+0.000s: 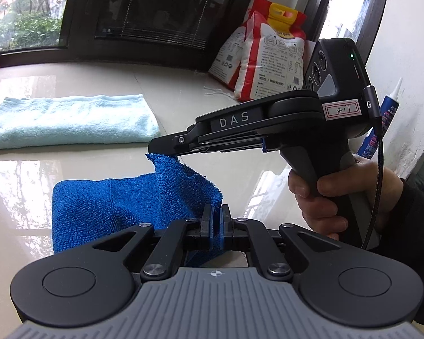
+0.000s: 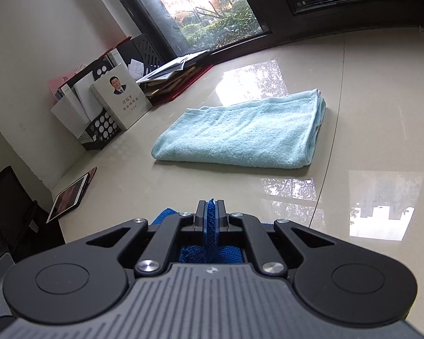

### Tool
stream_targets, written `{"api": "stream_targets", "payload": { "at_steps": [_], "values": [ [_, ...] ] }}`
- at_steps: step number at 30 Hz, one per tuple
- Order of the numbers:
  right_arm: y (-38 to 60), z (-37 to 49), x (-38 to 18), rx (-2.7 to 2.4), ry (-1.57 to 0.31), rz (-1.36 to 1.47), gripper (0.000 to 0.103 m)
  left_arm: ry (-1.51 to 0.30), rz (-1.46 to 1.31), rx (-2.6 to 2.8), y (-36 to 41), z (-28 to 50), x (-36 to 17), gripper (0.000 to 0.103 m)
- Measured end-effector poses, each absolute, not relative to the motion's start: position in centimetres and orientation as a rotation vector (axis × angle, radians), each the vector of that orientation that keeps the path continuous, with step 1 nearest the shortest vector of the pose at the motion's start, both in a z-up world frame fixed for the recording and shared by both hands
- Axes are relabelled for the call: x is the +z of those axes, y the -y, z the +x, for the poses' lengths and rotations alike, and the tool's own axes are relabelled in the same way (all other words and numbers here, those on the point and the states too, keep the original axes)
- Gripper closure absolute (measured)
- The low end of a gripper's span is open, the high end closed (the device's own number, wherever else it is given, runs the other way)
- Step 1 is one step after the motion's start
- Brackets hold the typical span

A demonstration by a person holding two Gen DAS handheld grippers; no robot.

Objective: Fold towel
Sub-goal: 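Lift the towel edge with both grippers and carry it over the towel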

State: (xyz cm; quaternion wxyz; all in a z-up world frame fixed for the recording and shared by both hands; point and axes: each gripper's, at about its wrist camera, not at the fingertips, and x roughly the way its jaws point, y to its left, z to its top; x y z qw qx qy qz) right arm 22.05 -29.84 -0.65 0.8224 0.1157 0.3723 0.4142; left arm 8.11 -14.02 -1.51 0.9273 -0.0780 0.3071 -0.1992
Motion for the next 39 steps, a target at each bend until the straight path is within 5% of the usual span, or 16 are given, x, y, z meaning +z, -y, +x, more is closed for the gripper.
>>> {"api": "stream_targets", "payload": {
  "at_steps": [39],
  "values": [
    [31.2,24.9,-2.7,0.842,-0.82,0.293,0.097,-0.686,-0.165,-0.322,16.7,11.2,-3.1,0.098]
  ]
}}
